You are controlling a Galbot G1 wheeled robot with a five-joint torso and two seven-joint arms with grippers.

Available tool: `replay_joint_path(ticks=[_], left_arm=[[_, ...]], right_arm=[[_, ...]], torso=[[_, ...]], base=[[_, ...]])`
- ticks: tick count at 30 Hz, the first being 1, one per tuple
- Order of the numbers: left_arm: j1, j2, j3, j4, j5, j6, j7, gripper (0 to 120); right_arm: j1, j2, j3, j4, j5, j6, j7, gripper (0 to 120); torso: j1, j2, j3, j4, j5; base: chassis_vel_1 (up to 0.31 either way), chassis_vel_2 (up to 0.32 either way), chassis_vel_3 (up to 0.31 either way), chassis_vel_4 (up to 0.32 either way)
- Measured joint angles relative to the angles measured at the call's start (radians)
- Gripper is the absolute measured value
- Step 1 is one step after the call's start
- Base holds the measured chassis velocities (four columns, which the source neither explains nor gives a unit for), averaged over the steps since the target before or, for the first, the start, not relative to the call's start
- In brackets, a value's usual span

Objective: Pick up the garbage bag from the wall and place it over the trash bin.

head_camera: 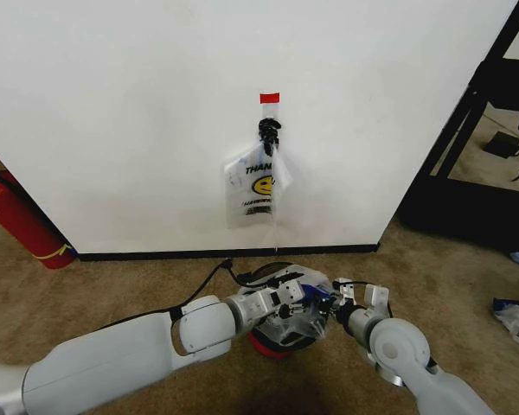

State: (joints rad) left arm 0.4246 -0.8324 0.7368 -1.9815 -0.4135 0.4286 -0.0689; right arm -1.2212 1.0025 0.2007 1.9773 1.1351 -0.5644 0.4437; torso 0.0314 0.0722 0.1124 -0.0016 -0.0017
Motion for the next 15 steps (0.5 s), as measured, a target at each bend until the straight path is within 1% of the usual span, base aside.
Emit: replay_joint_path(ticks=[1,2,3,4,5,7,9,10,11,12,15], left_arm=[[0.000,0.000,0.001,0.005,0.002,-0.002,0.000,32],[0.000,0.000,0.001,0.005,0.002,-0.002,0.000,32],[0.000,0.000,0.002,0.011,0.004,-0.009,0.000,28],[0.000,0.000,0.002,0.012,0.005,-0.012,-0.001,28],[0.004,0.003,0.001,0.016,0.006,-0.024,-0.001,19],[0.009,0.005,-0.001,0.015,0.003,-0.029,-0.002,13],[0.014,0.005,-0.004,0.010,-0.007,-0.032,-0.008,4],[0.014,0.005,-0.004,0.010,-0.007,-0.032,-0.008,4],[0.015,0.003,-0.005,0.007,-0.023,-0.032,-0.013,0],[0.017,0.000,-0.007,0.003,-0.045,-0.031,-0.022,0],[0.021,-0.021,-0.021,-0.009,-0.157,-0.005,-0.078,0]], right_arm=[[0.000,0.000,0.000,0.000,0.000,0.000,0.000,0],[0.000,0.000,0.000,0.000,0.000,0.000,0.000,0],[0.000,0.000,0.000,0.001,0.000,0.000,0.000,0],[0.000,0.000,0.000,0.001,0.000,0.000,0.000,0],[0.001,-0.001,0.001,0.001,0.000,0.000,-0.001,0],[-0.001,-0.001,0.001,0.001,0.000,0.000,-0.001,0],[-0.004,0.000,0.001,0.002,-0.001,0.000,-0.001,0],[-0.004,0.000,0.001,0.002,-0.001,0.000,-0.001,0],[-0.006,0.000,0.001,0.002,-0.001,0.000,-0.001,0],[-0.007,0.002,0.001,0.002,-0.001,0.000,-0.001,0],[-0.012,0.006,0.001,0.004,-0.003,0.000,-0.001,0]], torso=[[0.000,0.000,0.000,0.0000,0.0000],[0.000,0.000,0.000,0.0000,0.0000],[0.000,0.000,0.000,0.0001,-0.0001],[0.000,0.000,0.000,0.0001,0.0000],[0.000,0.000,0.000,0.0001,-0.0001],[0.000,0.000,0.000,0.0001,-0.0001],[0.000,0.000,0.000,0.0002,-0.0001],[0.000,0.000,0.000,0.0002,-0.0001],[0.000,0.000,0.000,0.0002,-0.0001],[0.000,0.000,0.000,0.0001,-0.0001],[0.000,0.000,0.000,0.0001,-0.0001]], base=[[0.000,0.000,0.000,0.000],[0.000,0.000,0.000,0.000],[0.000,0.000,0.000,0.000],[0.000,0.000,0.000,0.000],[0.000,0.000,0.000,0.000],[0.000,0.000,0.000,0.000],[0.000,0.000,0.000,0.000],[0.000,0.000,0.000,0.000],[0.000,0.000,0.000,0.000],[0.000,0.000,0.000,0.000],[0.000,0.000,0.000,0.000]])
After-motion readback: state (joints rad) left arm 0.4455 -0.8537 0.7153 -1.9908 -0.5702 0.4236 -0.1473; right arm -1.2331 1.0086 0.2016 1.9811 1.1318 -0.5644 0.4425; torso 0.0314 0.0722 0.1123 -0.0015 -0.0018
